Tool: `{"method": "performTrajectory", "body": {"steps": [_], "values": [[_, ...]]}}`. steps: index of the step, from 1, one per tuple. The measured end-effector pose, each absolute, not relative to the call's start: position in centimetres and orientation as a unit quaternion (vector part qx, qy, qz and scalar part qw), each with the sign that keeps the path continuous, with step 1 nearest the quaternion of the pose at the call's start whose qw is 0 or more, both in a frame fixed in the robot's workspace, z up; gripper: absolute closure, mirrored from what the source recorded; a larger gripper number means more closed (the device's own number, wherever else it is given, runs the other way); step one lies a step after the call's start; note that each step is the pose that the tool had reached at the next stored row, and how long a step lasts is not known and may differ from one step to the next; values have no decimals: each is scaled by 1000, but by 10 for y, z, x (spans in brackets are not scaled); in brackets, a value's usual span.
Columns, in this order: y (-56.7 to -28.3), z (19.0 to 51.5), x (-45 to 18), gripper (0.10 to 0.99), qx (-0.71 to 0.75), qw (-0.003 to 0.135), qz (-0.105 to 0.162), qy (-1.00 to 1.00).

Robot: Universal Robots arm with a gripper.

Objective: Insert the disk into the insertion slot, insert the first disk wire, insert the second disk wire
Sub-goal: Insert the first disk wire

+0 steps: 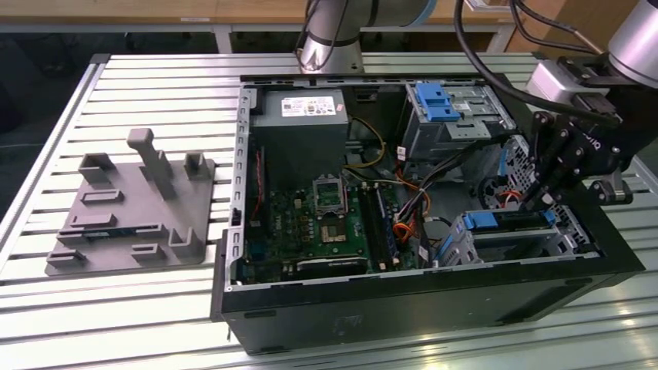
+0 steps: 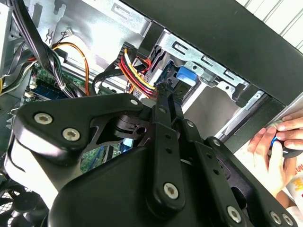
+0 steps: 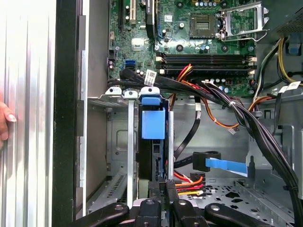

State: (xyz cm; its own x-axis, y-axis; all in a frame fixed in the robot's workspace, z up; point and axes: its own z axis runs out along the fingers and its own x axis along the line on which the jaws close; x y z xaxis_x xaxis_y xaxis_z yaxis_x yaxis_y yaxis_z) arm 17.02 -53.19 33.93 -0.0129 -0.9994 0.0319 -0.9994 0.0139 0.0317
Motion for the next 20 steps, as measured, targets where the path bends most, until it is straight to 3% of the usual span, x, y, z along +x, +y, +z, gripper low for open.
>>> {"method": "performTrajectory", "body": {"steps": [20], "values": [[-532, 334, 170, 918, 702, 22, 0, -712]]}}
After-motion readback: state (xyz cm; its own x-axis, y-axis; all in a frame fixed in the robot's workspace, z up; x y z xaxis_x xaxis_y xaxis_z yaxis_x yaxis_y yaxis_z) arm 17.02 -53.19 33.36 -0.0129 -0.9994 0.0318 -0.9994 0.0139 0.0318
